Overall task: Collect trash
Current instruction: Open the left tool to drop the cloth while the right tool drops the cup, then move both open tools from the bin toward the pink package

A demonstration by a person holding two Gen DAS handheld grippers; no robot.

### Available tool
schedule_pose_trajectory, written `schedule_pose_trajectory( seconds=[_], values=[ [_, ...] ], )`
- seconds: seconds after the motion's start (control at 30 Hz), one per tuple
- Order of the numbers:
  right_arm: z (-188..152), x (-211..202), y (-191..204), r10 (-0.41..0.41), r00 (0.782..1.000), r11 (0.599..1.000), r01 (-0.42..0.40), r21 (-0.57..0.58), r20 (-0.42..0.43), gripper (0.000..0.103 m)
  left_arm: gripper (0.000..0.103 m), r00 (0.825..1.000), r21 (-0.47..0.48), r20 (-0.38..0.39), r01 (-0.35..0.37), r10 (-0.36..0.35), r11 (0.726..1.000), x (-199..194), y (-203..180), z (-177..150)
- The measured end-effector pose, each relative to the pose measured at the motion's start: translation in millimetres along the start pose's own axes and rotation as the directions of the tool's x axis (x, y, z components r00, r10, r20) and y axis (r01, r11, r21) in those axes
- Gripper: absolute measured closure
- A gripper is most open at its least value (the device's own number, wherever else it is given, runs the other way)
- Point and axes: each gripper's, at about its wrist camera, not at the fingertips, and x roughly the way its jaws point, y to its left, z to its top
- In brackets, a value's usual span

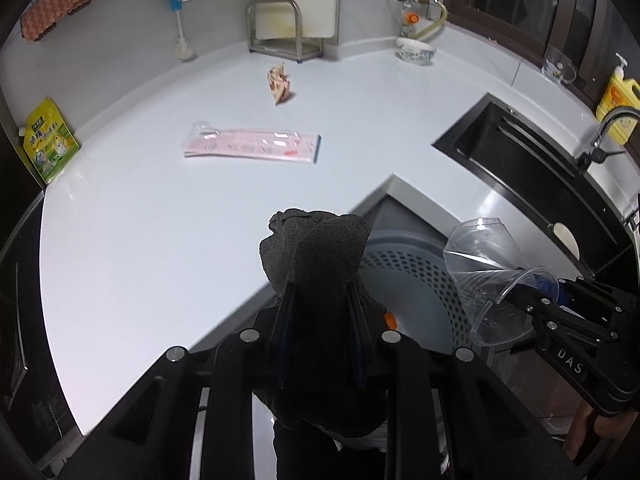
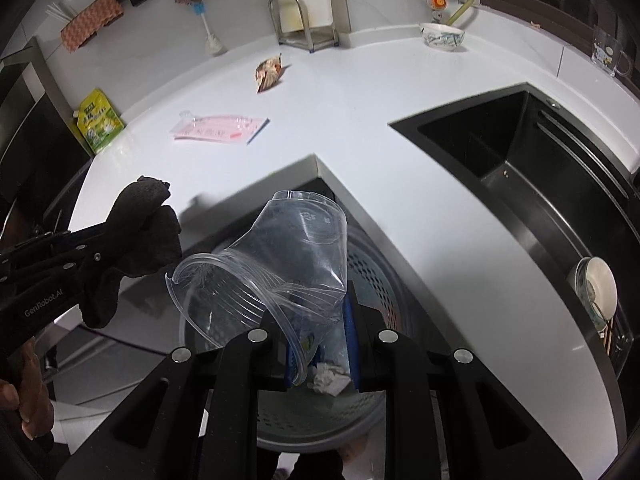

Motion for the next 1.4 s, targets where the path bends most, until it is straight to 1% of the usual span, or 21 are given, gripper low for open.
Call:
schedule_pose_trajectory(
  seconds=[0.3, 0.5, 0.67, 0.73, 0.77, 0.8, 0.83, 0.87, 0.9, 0.93, 1.1, 1.4],
  values=[
    [-14, 22, -3, 0.004, 0.996, 1.0, -0.007, -0.027, -0.089, 0.084, 0.079, 0.998, 0.018, -0.066, 0.018, -0.017, 1.0, 23, -18, -13],
    [-17, 35, -7, 0.014, 0.993, 1.0, -0.016, -0.021, -0.115, 0.084, 0.079, 0.993, 0.018, -0.11, 0.053, -0.051, 0.998, 40, -27, -18],
    [-19, 55, -14, 0.011, 0.988, 1.0, -0.012, 0.0, -0.157, 0.084, 0.079, 0.988, 0.017, -0.15, 0.049, -0.046, 0.999, 55, -35, -20],
    [-20, 56, -14, 0.01, 0.987, 1.0, -0.011, -0.004, -0.16, 0.083, 0.076, 0.988, 0.019, -0.152, 0.042, -0.038, 0.999, 56, -35, -21],
    [-20, 56, -15, 0.012, 0.987, 1.0, -0.013, -0.006, -0.163, 0.08, 0.076, 0.988, 0.018, -0.151, 0.04, -0.036, 0.999, 55, -35, -21],
    [-20, 57, -15, 0.015, 0.986, 1.0, -0.016, -0.005, -0.167, 0.069, 0.074, 0.988, 0.016, -0.149, 0.036, -0.033, 0.999, 54, -35, -21],
    [-18, 59, -14, 0.019, 0.985, 1.0, -0.02, -0.003, -0.172, 0.061, 0.068, 0.989, 0.015, -0.146, 0.031, -0.029, 0.999, 54, -35, -21],
    [-18, 59, -15, 0.023, 0.984, 1.0, -0.023, 0.0, -0.174, 0.05, 0.063, 0.99, 0.015, -0.142, 0.025, -0.022, 1.0, 53, -34, -20],
    [-18, 59, -15, 0.023, 0.985, 1.0, -0.023, 0.001, -0.174, 0.049, 0.051, 0.991, 0.016, -0.135, 0.013, -0.011, 1.0, 51, -33, -20],
    [-18, 59, -16, 0.02, 0.985, 1.0, -0.02, -0.001, -0.174, 0.049, 0.045, 0.992, 0.016, -0.127, 0.005, -0.003, 1.0, 49, -32, -20],
    [-20, 57, -19, 0.015, 0.984, 1.0, -0.016, -0.002, -0.179, 0.049, 0.044, 0.992, 0.004, -0.123, -0.013, 0.013, 1.0, 46, -26, -17],
    [-24, 50, -28, 0.023, 0.984, 1.0, -0.019, 0.023, -0.176, 0.049, 0.044, 0.992, 0.001, -0.125, -0.017, 0.017, 1.0, 45, -23, -17]
  ],
)
